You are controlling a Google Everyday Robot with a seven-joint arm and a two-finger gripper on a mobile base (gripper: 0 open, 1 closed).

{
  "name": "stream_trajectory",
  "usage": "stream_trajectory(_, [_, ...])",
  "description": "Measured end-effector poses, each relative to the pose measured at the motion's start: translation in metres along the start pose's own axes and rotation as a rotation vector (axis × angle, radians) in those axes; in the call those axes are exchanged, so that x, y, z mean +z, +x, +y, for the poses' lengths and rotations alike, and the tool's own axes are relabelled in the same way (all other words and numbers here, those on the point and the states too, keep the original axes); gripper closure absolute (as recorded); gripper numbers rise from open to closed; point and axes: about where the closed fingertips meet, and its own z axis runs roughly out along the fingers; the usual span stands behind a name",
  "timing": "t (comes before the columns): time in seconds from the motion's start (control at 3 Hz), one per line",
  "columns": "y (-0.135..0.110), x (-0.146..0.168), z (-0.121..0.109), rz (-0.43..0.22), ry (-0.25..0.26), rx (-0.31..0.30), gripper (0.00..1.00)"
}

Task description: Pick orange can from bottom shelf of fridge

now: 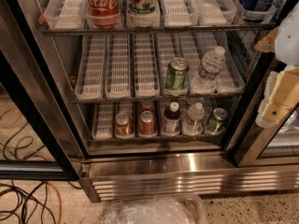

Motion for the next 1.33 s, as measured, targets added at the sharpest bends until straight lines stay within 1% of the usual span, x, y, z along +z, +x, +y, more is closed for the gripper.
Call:
stream_trajectory(0.33, [0.0, 0.0, 0.0, 0.0, 0.0, 0.0, 0.0])
stream_trajectory(0.67, [0.0, -0.001, 0.0, -0.021, 0.011, -0.002, 0.0])
stream_trajectory(1.0, [0.0, 0.002, 0.005, -0.101, 0.02, 0.008, 0.0])
stream_trajectory(1.33, [-0.007, 0.01, 0.013, -0.231, 0.029, 0.026, 0.0])
